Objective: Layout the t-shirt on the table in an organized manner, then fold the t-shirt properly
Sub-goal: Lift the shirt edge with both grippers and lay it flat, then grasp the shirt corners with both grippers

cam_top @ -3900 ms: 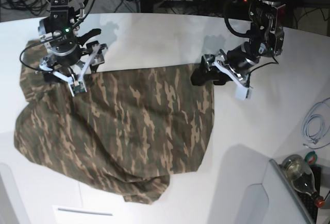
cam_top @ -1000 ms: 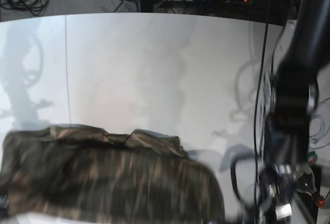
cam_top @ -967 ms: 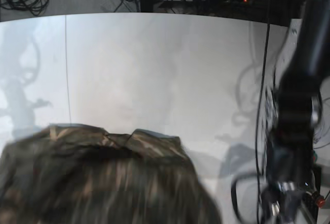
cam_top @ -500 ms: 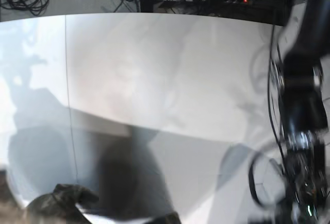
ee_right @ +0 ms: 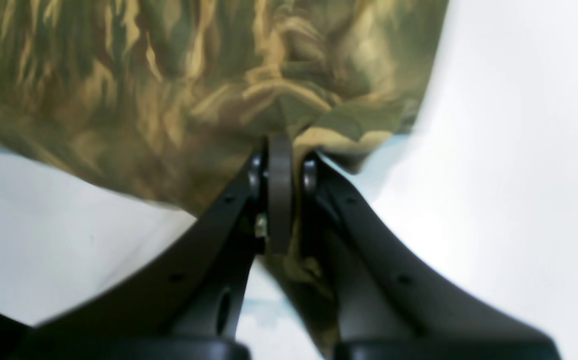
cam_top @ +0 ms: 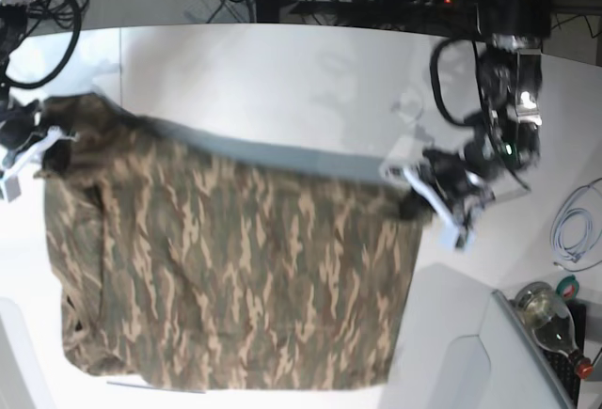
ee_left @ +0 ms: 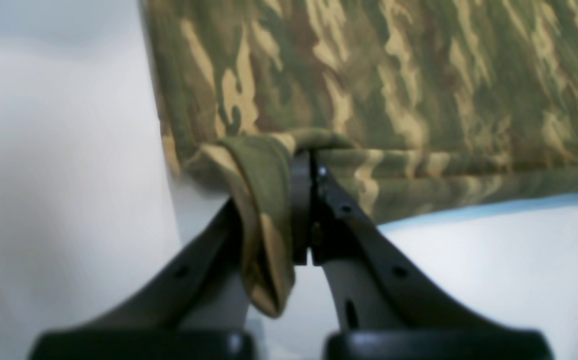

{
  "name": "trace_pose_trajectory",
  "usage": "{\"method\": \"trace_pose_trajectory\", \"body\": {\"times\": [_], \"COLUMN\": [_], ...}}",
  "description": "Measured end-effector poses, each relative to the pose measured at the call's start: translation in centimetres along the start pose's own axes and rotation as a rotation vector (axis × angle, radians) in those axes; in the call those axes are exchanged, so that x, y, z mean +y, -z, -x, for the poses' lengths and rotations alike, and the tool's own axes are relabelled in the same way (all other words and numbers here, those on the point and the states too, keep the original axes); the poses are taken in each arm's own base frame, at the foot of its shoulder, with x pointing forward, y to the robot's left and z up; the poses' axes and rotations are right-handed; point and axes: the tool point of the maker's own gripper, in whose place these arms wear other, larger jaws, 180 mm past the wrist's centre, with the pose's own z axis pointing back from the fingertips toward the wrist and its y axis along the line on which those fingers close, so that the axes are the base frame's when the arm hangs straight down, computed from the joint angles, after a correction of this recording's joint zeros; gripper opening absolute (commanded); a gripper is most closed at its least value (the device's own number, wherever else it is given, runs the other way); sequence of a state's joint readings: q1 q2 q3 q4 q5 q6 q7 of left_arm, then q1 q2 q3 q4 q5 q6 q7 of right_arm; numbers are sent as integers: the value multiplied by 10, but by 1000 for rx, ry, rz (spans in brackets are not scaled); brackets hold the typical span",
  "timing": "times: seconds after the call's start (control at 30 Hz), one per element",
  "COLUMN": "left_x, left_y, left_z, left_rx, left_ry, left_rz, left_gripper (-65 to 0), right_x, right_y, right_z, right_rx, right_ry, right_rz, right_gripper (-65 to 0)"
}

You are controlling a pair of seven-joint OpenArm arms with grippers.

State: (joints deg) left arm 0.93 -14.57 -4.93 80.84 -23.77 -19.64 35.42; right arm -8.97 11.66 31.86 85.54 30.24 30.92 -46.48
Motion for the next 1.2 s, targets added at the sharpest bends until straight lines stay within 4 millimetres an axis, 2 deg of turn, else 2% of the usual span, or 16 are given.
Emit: {"method": "trace_pose_trajectory", "body": {"times": [0.07,0.23,0.33,0.5,0.67,0.73,0.87,0.93,0.97,1.03,1.13,1.2], "left_x": [11,14,17,15,16,16,16,17,17,19,21,20], "left_y": [0,-1,-3,-8,-13,-14,-13,-13,-14,-15,-15,-15], "left_z": [24,25,44,71,86,92,89,89,89,90,88,89], "left_rx": [66,40,91,153,182,193,190,186,188,192,187,188], "left_ry": [-13,11,61,79,78,76,77,77,77,80,78,78], "left_rz": [-32,-40,-69,-83,-89,-90,-90,-91,-91,-94,-99,-99], "left_gripper": [-650,-650,-650,-650,-650,-650,-650,-650,-650,-650,-650,-650], "right_x": [-3,-12,-15,-20,-5,-8,-13,-16,-24,-36,-45,-53], "right_y": [3,11,14,9,11,9,-12,-28,-37,-45,-28,-4], "right_z": [12,33,50,73,86,90,91,80,69,48,4,-30], "right_rx": [30,61,71,112,114,119,80,-16,-93,-177,-190,-201], "right_ry": [19,81,121,150,208,262,318,374,399,406,306,261], "right_rz": [-1,-3,-4,26,30,71,168,214,258,295,256,221], "right_gripper": [-648,-648,-648,-648,-632,-563,-345,-270,-246,-240,-263,-347]}}
